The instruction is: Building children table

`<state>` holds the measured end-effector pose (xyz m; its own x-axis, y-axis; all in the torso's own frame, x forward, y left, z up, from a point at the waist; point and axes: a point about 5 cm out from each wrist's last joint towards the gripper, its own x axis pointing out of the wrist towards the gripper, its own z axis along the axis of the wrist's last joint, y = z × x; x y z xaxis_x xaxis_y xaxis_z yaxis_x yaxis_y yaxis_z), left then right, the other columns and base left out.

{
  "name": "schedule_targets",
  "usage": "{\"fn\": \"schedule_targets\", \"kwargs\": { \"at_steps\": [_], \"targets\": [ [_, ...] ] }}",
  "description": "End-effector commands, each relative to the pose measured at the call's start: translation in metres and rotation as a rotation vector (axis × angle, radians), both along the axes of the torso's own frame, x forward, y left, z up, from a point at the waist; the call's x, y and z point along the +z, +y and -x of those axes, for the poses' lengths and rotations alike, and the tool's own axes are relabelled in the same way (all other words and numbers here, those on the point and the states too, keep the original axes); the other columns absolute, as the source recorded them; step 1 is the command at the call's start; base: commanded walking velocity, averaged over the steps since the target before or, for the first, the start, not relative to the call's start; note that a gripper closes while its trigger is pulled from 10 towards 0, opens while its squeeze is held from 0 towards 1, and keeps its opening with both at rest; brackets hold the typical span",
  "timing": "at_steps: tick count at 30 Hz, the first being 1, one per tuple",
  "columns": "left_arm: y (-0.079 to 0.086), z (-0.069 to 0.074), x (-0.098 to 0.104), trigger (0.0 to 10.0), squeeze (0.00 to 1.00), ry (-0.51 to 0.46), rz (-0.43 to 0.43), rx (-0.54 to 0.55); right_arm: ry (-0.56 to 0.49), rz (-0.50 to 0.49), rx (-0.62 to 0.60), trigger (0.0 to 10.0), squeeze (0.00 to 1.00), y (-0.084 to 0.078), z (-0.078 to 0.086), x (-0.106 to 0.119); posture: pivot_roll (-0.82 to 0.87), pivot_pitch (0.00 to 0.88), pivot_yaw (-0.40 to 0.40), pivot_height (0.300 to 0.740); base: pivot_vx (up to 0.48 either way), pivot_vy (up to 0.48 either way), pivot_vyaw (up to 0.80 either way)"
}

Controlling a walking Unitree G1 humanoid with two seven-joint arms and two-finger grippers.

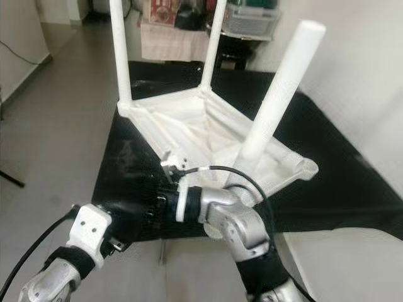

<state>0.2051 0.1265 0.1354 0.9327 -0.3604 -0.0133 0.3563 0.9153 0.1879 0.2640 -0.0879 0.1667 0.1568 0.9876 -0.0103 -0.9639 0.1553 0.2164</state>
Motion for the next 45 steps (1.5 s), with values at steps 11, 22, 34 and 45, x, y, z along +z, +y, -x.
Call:
{"fn": "schedule_targets", "kwargs": {
  "at_steps": [11, 22, 34, 45],
  "targets": [
    [0.003, 0.000, -0.002, 10.0, 0.00, 0.020, -0.007, -0.015, 0.086, 0.404, -0.073, 10.0, 0.00, -0.121, 0.021, -0.009, -0.25, 0.085, -0.102, 0.740, 0.000, 0.000, 0.00],
    [0.005, -0.001, -0.001, 10.0, 0.00, 0.017, -0.014, -0.014, 0.061, 0.751, -0.126, 10.0, 0.00, -0.178, 0.022, 0.002, -0.25, 0.085, -0.099, 0.740, 0.000, 0.000, 0.00],
    [0.005, -0.002, -0.001, 10.0, 0.00, 0.018, -0.026, -0.022, -0.241, 0.421, -0.196, 10.0, 0.00, -0.110, -0.027, 0.035, -0.24, 0.085, -0.101, 0.740, 0.000, 0.000, 0.00],
    [0.005, -0.001, -0.001, 10.0, 0.00, 0.017, -0.030, -0.016, -0.320, 0.269, 0.005, 10.0, 0.00, -0.028, -0.028, 0.031, -0.23, 0.087, -0.097, 0.740, 0.000, 0.000, 0.00]
  ]
}}
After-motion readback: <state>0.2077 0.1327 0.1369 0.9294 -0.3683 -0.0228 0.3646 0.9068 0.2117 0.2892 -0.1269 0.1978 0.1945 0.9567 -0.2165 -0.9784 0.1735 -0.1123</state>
